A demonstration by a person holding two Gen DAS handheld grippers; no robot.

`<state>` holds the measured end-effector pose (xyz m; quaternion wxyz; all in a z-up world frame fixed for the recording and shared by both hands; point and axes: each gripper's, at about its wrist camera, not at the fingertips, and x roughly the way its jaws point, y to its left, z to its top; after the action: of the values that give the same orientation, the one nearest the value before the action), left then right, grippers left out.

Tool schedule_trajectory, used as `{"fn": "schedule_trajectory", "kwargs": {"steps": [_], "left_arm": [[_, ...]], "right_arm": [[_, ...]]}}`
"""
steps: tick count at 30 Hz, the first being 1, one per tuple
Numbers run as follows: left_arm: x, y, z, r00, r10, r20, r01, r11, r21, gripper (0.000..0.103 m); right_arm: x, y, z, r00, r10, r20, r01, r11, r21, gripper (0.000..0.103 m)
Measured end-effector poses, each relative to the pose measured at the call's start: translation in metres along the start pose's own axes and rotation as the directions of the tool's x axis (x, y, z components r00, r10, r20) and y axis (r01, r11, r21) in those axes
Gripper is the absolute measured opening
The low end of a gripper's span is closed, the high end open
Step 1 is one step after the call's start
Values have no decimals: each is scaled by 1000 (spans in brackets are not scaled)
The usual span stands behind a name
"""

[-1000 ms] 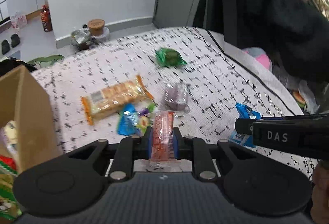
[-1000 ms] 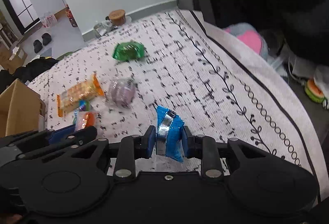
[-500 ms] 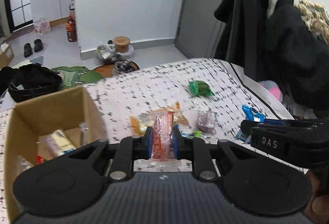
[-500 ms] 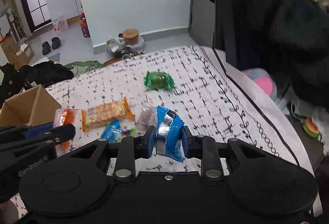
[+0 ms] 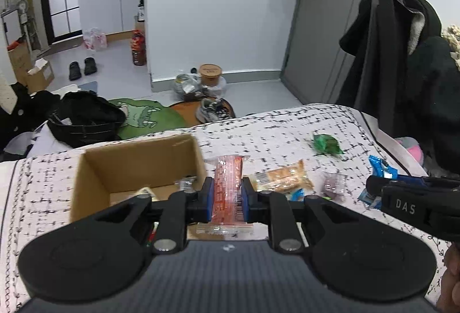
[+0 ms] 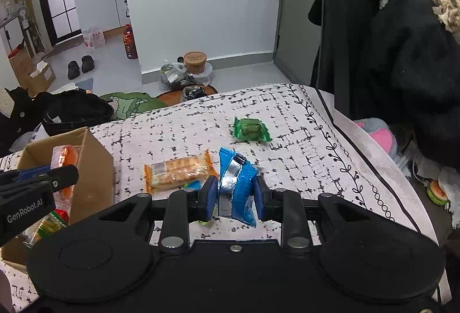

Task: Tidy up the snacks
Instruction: 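Carry both snacks over the box and open both tools to drop them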

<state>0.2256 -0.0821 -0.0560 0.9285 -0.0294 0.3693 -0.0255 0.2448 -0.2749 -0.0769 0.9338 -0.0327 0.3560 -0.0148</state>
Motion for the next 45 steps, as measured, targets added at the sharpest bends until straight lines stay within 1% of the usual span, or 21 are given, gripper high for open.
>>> {"fn": "schedule_trajectory", "kwargs": {"steps": [11, 22, 31, 36, 39, 40, 45], "left_arm": [[-10, 35, -7, 996, 93, 7, -93, 995, -34, 18], [-13, 73, -14, 987, 158, 5, -158, 985, -71, 18], [-9, 97, -13, 982, 187, 7, -185, 976, -111, 18], [-3, 107, -15, 983, 185, -14, -185, 972, -144, 18], [1, 112, -18, 986, 164, -32, -167, 969, -180, 19], [1, 113, -18, 986, 165, -30, -168, 968, -187, 21], [-3, 116, -20, 985, 170, -29, -172, 963, -207, 22]], "right_arm": [[-11, 41, -1, 999, 36, 37, -34, 998, -54, 27], [-11, 82, 1, 995, 83, 50, -79, 994, -77, 27], [-7, 110, 4, 991, 127, 52, -121, 987, -105, 27], [-2, 122, 3, 987, 156, 26, -153, 984, -94, 27], [0, 128, 2, 985, 169, 11, -168, 982, -83, 27], [1, 129, 2, 985, 174, 6, -173, 982, -80, 27], [0, 135, -2, 982, 189, -8, -189, 979, -76, 27]]}}
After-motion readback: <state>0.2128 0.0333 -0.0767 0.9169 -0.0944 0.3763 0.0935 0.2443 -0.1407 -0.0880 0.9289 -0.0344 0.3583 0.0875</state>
